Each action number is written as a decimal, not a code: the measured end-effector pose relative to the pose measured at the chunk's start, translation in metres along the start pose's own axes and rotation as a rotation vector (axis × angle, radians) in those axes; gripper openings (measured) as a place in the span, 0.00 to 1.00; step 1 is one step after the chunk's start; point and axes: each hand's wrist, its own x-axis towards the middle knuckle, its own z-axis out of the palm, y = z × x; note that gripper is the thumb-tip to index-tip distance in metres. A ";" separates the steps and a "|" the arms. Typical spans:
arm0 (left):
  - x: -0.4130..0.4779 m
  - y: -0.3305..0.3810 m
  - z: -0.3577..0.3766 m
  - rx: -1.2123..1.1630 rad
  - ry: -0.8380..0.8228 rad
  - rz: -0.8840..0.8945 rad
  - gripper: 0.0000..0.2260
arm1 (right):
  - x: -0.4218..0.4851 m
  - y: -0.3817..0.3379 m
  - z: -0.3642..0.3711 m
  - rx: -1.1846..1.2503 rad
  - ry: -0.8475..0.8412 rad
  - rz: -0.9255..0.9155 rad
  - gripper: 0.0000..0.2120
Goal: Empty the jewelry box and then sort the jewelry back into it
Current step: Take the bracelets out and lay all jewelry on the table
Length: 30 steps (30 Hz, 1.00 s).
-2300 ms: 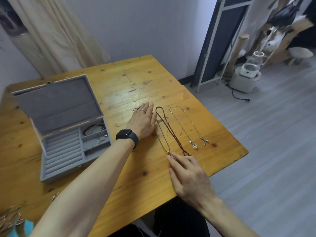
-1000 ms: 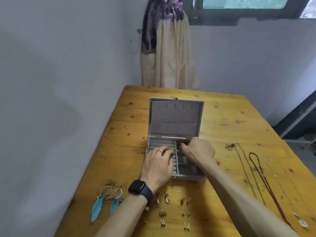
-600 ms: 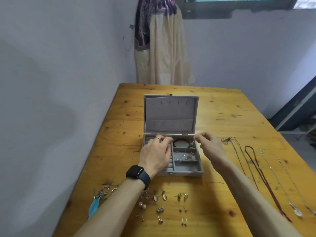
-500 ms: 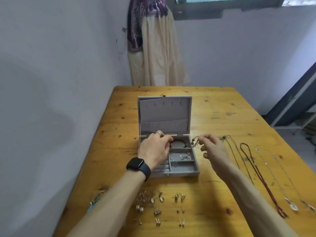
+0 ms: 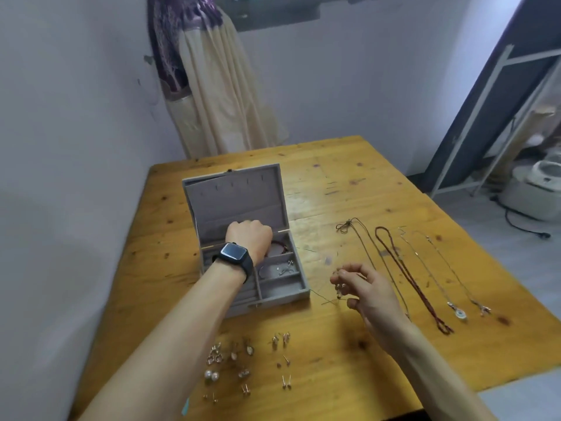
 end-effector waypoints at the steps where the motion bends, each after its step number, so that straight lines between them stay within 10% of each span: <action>1: 0.001 0.002 -0.002 0.033 -0.007 0.009 0.13 | -0.001 0.002 -0.002 -0.004 0.003 0.014 0.05; 11: 0.000 -0.007 -0.002 0.074 0.002 0.134 0.08 | -0.019 0.018 -0.004 -0.061 0.001 0.009 0.07; 22: -0.061 -0.003 -0.002 -1.058 0.330 -0.042 0.05 | -0.013 0.001 -0.015 -0.340 -0.100 -0.149 0.06; 30: -0.108 0.030 0.010 -1.377 0.368 -0.064 0.05 | 0.011 -0.014 -0.007 -0.386 -0.211 -0.023 0.06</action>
